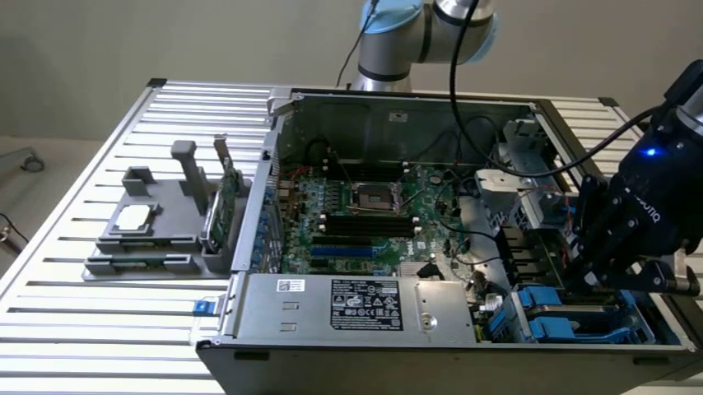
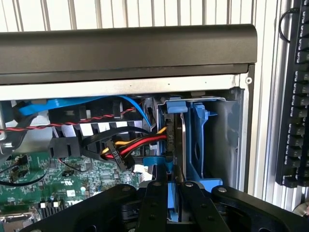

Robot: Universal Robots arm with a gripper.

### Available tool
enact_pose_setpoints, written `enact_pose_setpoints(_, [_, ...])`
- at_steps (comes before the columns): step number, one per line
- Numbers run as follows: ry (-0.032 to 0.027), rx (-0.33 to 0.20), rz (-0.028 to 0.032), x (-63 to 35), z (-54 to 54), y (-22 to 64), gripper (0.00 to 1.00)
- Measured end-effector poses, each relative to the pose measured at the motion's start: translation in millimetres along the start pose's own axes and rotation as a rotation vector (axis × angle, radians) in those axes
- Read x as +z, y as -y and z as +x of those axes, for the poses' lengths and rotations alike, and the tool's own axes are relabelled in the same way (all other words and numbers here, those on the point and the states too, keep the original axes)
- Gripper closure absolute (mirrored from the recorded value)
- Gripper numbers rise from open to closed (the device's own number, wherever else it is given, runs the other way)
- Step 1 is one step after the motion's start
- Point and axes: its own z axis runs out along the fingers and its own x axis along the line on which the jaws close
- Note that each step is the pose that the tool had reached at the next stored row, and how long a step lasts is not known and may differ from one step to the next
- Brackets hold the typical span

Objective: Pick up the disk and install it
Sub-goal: 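Insert the second disk wire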

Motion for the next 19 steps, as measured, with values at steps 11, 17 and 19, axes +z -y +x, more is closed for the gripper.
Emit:
enact_pose_setpoints(11, [0.0002, -0.001, 0.0127, 2.1, 0.0, -3.2, 0.84])
enact_pose_setpoints(17, [-0.0007, -0.001, 0.0178, 3.6, -0.1, -5.6, 0.84])
enact_pose_setpoints(19, [-0.0009, -0.001, 0.0191, 4.4, -0.3, -6.1, 0.84])
